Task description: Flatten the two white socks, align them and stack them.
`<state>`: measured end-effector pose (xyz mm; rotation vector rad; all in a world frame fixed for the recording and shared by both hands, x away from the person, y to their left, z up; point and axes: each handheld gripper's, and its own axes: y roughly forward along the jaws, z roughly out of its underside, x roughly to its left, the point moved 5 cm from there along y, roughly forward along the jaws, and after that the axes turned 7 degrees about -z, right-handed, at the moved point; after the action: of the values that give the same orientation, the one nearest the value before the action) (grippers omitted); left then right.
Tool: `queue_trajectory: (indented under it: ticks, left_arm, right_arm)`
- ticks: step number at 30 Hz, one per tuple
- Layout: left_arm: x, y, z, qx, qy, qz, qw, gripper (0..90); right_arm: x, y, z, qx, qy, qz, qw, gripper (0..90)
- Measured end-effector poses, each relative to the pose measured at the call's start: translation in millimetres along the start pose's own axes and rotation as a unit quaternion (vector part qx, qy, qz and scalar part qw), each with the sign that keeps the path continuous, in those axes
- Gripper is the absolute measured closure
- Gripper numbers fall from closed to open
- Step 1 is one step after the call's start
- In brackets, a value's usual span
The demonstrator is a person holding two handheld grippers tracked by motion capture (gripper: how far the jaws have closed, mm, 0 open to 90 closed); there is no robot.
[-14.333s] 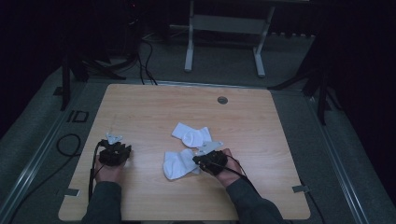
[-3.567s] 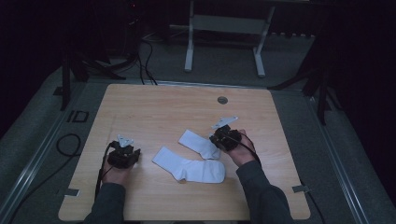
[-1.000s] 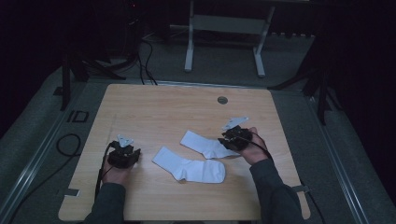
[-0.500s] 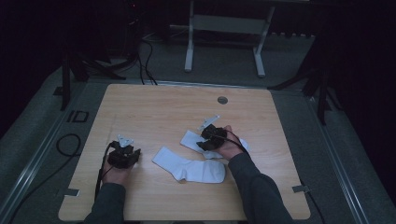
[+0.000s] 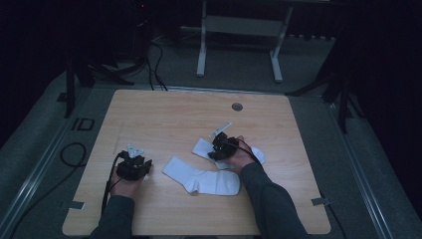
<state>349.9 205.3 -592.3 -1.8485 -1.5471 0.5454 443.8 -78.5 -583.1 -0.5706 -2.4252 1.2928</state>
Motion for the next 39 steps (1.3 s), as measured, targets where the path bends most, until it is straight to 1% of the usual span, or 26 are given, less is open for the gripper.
queue_trajectory:
  ticks: [1, 3, 6, 9, 12, 17, 19, 25, 29, 34, 36, 39]
  left_arm:
    - [-0.3, -0.2, 0.0, 0.0, 0.002, 0.001, 1.0, 66.2]
    - [-1.2, -0.3, -0.1, -0.001, 0.002, 0.003, 1.0, 66.2]
    - [-1.8, -0.8, -0.2, 0.0, 0.002, 0.004, 1.0, 66.3]
    - [-2.1, -1.1, -0.3, -0.001, 0.003, 0.005, 1.0, 66.3]
    - [-2.8, -0.9, -0.3, -0.002, 0.003, 0.006, 1.0, 66.2]
    - [-4.6, -1.1, -0.1, 0.0, 0.006, 0.008, 0.9999, 66.2]
    - [-5.1, -0.8, 0.0, 0.001, 0.008, 0.009, 0.9999, 66.2]
    - [-6.3, -0.1, 0.1, 0.0, 0.009, 0.008, 0.9999, 66.2]
    - [-7.6, -0.1, 0.4, 0.001, 0.013, 0.008, 0.9999, 66.2]
    - [-9.7, 0.5, 0.6, 0.002, 0.017, 0.009, 0.9998, 66.2]
    - [-10.4, 0.4, 0.8, 0.004, 0.021, 0.01, 0.9997, 66.2]
    - [-12.6, 0.6, 0.6, 0.001, 0.02, 0.011, 0.9997, 66.2]
  right_arm:
    - [-1.1, -0.7, -0.2, 0.0, 0.005, 0.002, 1.0, 71.3]
    - [-1.1, -0.8, -0.5, 0.002, 0.001, 0.005, 1.0, 79.0]
    - [-0.1, -0.6, -1.0, 0.004, -0.003, 0.008, 1.0, 82.2]
    - [0.1, -1.8, -0.8, 0.008, -0.011, 0.015, 0.9998, 82.9]
    - [2.2, -7.4, -1.3, 0.009, -0.017, 0.02, 0.9996, 82.9]
    - [4.0, -27.1, -5.8, -0.006, -0.019, 0.029, 0.9994, 82.9]
    - [6.4, -36.8, -8.1, -0.013, -0.027, 0.032, 0.999, 82.8]
    - [18.8, -66.0, -15.2, -0.039, -0.045, 0.037, 0.9975, 82.6]
    - [29.7, -82.0, -16.7, -0.057, -0.047, 0.033, 0.9967, 82.6]
    - [45.4, -92.9, -15.4, -0.069, -0.051, 0.025, 0.996, 82.5]
    - [51.1, -95.2, -15.2, -0.069, -0.054, 0.025, 0.9958, 82.4]
    - [58.7, -98.3, -16.3, -0.07, -0.062, 0.024, 0.9953, 82.4]
